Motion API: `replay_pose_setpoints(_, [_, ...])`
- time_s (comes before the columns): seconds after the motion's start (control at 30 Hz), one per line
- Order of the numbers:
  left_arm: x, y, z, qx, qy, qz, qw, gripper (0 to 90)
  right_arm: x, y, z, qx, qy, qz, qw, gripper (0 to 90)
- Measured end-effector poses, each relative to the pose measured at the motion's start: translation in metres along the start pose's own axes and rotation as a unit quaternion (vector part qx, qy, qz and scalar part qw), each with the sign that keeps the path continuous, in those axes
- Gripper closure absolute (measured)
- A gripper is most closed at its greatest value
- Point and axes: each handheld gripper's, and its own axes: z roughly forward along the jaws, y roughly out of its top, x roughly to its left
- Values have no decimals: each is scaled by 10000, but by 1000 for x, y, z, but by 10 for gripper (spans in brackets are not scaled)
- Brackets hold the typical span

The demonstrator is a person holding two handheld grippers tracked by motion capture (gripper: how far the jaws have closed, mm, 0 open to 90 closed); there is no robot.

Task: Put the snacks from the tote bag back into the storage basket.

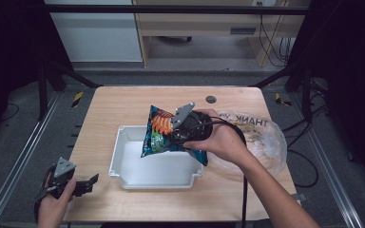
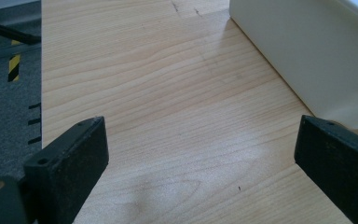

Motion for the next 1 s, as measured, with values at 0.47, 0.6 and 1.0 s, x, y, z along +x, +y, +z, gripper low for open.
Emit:
replay_pose_setpoints(0.47, [0,-2,-4,-32,27,-29,10000,28,4,4,22,-58,191,28,9998,390])
replay_pose_setpoints(0.6, [0,-2,-3,-40,21,-63,10000,28,4,6,26,-81,222,28,9997,390])
replay_pose_setpoints(1.0, [0,-2,-3,-1,5,-6,10000,29,12,9,40,-57,384,-41,9992,389])
